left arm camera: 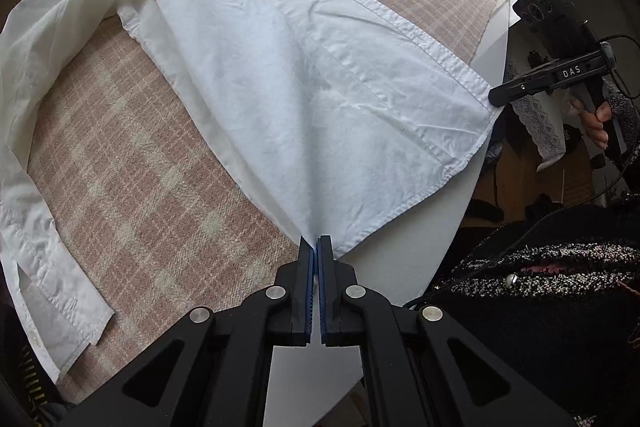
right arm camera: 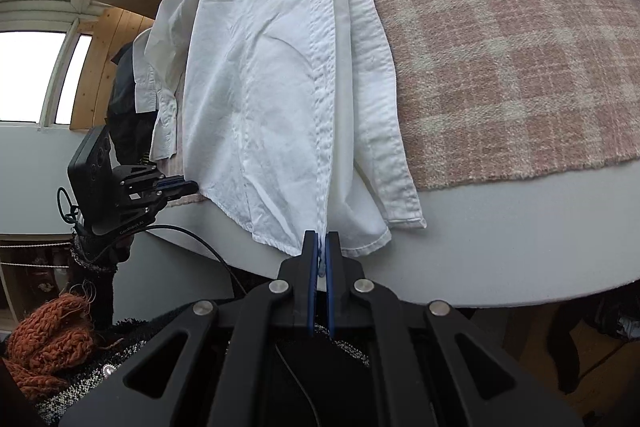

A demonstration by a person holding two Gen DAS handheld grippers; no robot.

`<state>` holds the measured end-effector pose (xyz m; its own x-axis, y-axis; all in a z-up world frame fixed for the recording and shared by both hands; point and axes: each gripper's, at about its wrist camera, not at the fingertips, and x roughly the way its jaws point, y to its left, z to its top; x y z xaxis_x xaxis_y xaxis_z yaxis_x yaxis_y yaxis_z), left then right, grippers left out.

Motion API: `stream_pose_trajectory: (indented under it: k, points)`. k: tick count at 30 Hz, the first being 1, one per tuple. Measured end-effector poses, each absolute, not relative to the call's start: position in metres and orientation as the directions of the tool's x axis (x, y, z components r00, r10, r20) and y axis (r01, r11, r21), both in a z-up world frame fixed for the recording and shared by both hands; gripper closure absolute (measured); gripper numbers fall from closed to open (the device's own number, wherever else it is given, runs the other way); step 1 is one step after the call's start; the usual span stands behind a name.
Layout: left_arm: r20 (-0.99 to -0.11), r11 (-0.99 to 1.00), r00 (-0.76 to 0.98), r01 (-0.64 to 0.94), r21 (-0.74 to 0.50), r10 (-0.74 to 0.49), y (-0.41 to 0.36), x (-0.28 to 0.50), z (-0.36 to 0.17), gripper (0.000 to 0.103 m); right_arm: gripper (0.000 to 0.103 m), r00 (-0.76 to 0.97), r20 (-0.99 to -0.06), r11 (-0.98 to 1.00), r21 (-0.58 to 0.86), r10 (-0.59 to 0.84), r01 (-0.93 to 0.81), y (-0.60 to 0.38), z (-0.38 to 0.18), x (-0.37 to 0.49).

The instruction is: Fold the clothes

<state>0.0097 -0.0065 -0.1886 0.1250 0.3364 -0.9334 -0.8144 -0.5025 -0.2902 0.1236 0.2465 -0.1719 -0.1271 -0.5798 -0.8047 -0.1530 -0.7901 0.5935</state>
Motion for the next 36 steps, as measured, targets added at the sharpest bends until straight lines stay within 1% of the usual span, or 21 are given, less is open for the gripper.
stream_pose_trajectory:
  k: [2,3,4,7,10,12,13,15,17,20,21,22,23,25,26,27,28,29,31,33,36]
  points:
    - [-0.937,-0.518,0.134,-0.803,-0.294,0.324,-0.009,0.006,-0.192,0.090,0.090,-0.076,-0.843,-0.835,0.537,-0.532,-0.118,0.235,-0.172,0.121]
    - [-0.939,-0.521,0.127,-0.804,-0.286,0.319,-0.011,0.005,-0.190,0.084,0.080,-0.054,-0.863,-0.856,0.505,-0.502,-0.109,0.233,-0.171,0.123]
    - [-0.943,-0.521,0.113,-0.810,-0.271,0.314,-0.014,0.005,-0.185,0.082,0.077,-0.043,-0.875,-0.869,0.483,-0.482,-0.103,0.233,-0.168,0.125]
    - [-0.947,-0.523,0.069,-0.820,-0.233,0.314,-0.022,0.004,-0.166,0.082,0.077,-0.118,-0.854,-0.846,0.519,-0.506,-0.126,0.257,-0.149,0.128]
    - [-0.934,-0.503,0.031,-0.836,-0.219,0.356,-0.011,0.007,-0.144,0.079,0.077,-0.246,-0.856,-0.859,0.495,-0.456,-0.129,0.284,-0.125,0.112]
    - [-0.911,-0.472,0.038,-0.845,-0.249,0.411,0.004,0.008,-0.133,0.072,0.077,-0.312,-0.872,-0.904,0.419,-0.377,-0.080,0.287,-0.112,0.087]
    - [-0.898,-0.459,0.046,-0.847,-0.268,0.438,0.016,0.013,-0.131,0.069,0.073,-0.346,-0.876,-0.924,0.379,-0.337,-0.058,0.289,-0.105,0.075]
    - [-0.875,-0.443,0.053,-0.847,-0.295,0.481,0.038,0.021,-0.129,0.069,0.063,-0.415,-0.873,-0.957,0.289,-0.258,-0.012,0.290,-0.093,0.050]
    - [-0.872,-0.477,0.012,-0.833,-0.279,0.489,0.072,0.034,-0.141,0.069,0.062,-0.476,-0.859,-0.982,0.174,-0.188,0.073,0.282,-0.085,0.026]
    - [-0.871,-0.559,-0.045,-0.783,-0.274,0.490,0.088,0.041,-0.148,0.069,0.062,-0.561,-0.794,-0.970,0.157,-0.235,0.184,0.280,-0.070,0.016]
    - [-0.870,-0.586,-0.063,-0.762,-0.274,0.488,0.091,0.043,-0.150,0.069,0.051,-0.587,-0.766,-0.962,0.158,-0.261,0.221,0.281,-0.066,0.015]
    - [-0.870,-0.621,-0.093,-0.737,-0.266,0.484,0.092,0.043,-0.150,0.069,0.018,-0.592,-0.753,-0.953,0.163,-0.288,0.257,0.281,-0.064,0.010]
    - [-0.869,-0.662,-0.131,-0.704,-0.257,0.477,0.091,0.042,-0.149,0.069,0.001,-0.534,-0.786,-0.941,0.181,-0.313,0.285,0.278,-0.075,-0.003]
    - [-0.864,-0.735,-0.186,-0.624,-0.264,0.468,0.088,0.041,-0.148,0.069,0.001,-0.409,-0.840,-0.915,0.224,-0.355,0.335,0.272,-0.096,-0.030]
    - [-0.862,-0.768,-0.210,-0.581,-0.269,0.462,0.086,0.041,-0.148,0.069,0.004,-0.343,-0.862,-0.901,0.247,-0.373,0.358,0.269,-0.106,-0.044]
    - [-0.863,-0.793,-0.234,-0.549,-0.262,0.447,0.088,0.043,-0.149,0.069,0.019,-0.292,-0.877,-0.889,0.262,-0.382,0.375,0.267,-0.115,-0.057]
    - [-0.868,-0.813,-0.254,-0.529,-0.245,0.427,0.092,0.048,-0.150,0.069,0.030,-0.290,-0.882,-0.889,0.250,-0.372,0.383,0.268,-0.117,-0.067]
    - [-0.872,-0.830,-0.272,-0.509,-0.229,0.408,0.095,0.053,-0.150,0.069,0.032,-0.289,-0.886,-0.890,0.237,-0.362,0.390,0.269,-0.120,-0.077]
    - [-0.877,-0.843,-0.278,-0.489,-0.222,0.392,0.107,0.065,-0.151,0.069,0.045,-0.250,-0.899,-0.885,0.243,-0.360,0.398,0.270,-0.127,-0.100]
    - [-0.881,-0.851,-0.275,-0.475,-0.223,0.384,0.119,0.077,-0.152,0.069,0.051,-0.172,-0.912,-0.875,0.283,-0.373,0.392,0.270,-0.141,-0.120]
    - [-0.888,-0.855,-0.268,-0.472,-0.217,0.374,0.143,0.093,-0.155,0.069,0.054,-0.083,-0.929,-0.867,0.302,-0.362,0.397,0.262,-0.157,-0.139]
